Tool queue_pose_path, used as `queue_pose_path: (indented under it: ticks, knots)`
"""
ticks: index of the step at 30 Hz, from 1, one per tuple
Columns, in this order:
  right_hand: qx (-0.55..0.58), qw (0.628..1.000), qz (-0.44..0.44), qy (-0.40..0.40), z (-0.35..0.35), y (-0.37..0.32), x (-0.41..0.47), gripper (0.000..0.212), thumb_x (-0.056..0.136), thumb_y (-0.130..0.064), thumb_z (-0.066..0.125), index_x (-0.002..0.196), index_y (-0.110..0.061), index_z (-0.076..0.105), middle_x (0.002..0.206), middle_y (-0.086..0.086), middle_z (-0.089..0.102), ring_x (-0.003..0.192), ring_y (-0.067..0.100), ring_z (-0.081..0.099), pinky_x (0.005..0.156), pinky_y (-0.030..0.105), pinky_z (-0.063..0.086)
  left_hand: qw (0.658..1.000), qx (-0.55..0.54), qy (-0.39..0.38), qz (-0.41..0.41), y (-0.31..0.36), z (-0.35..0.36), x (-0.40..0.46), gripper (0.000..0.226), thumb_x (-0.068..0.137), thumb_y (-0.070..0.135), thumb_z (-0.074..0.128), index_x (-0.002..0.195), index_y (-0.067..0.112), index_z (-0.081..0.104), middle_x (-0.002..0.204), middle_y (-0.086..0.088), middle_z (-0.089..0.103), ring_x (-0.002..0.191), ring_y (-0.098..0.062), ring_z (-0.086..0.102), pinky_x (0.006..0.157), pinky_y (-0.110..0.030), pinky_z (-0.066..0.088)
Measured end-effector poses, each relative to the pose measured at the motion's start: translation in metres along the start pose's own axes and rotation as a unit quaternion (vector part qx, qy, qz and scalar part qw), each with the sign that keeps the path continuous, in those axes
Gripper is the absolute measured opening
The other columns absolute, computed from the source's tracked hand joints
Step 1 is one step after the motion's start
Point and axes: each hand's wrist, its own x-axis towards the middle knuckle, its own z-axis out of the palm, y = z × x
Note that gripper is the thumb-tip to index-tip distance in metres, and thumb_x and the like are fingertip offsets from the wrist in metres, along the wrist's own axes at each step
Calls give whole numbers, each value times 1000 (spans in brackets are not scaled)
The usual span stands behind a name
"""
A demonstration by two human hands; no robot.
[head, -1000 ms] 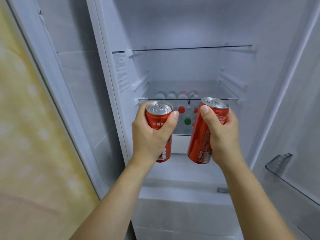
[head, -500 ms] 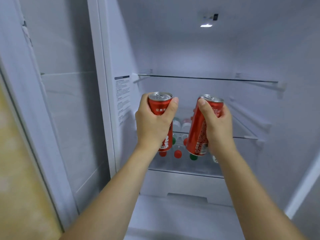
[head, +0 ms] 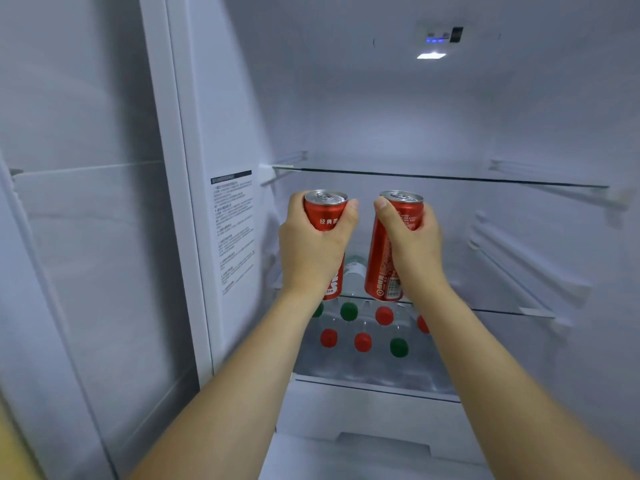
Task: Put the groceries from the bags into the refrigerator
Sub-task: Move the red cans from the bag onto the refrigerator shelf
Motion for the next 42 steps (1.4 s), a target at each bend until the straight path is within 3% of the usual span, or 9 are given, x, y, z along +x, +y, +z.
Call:
queue_pose_path:
  ticks: [8, 17, 21, 34, 38, 42]
  knots:
    - [-22, 1000, -5, -10, 17, 34, 30, 42, 85, -56, 62, 113, -27, 52, 100, -8, 63, 92, 7, 63, 77, 26, 50, 999, 34, -10, -22, -24, 21, 25, 43, 80, 56, 72, 106, 26, 54, 81, 14, 64, 68, 4, 63, 58, -10, 49]
    - [-52, 998, -25, -31, 28, 66, 68, 53, 91, -54, 55, 129, -19, 43, 103, -9, 59, 94, 6, 60, 75, 24, 49, 998, 68, 14, -14, -51, 51, 51, 52, 80, 59, 71, 110, 22, 51, 89, 9, 66, 76, -8, 67, 66, -29, 58]
    - [-57, 997, -39, -18, 32, 80, 87, 54, 93, -51, 53, 133, -17, 41, 100, -12, 57, 90, 2, 58, 69, 19, 45, 997, 77, 16, -21, -61, 66, 62, 54, 80, 61, 70, 112, 22, 49, 93, 7, 67, 80, -12, 67, 67, -28, 56]
    - [-53, 997, -50, -19, 60, 129, 152, 56, 92, -55, 54, 133, -20, 37, 102, -11, 56, 94, 6, 58, 76, 25, 49, 996, 79, 14, -28, -112, 110, 118, 53, 82, 58, 70, 112, 20, 48, 89, 11, 62, 77, -6, 64, 65, -25, 54]
    - [-47, 997, -53, -28, 66, 140, 169, 55, 92, -55, 54, 132, -22, 36, 105, -10, 57, 98, 10, 60, 82, 32, 52, 996, 85, 23, -23, -125, 121, 132, 51, 82, 55, 71, 111, 18, 49, 84, 15, 54, 70, 5, 54, 55, -13, 40]
    - [-37, 997, -56, -29, 72, 147, 180, 51, 93, -51, 55, 132, -22, 37, 104, -11, 57, 97, 7, 60, 82, 30, 52, 996, 83, 25, -11, -135, 127, 141, 55, 81, 59, 70, 112, 18, 51, 92, 7, 62, 76, -4, 61, 58, -16, 44]
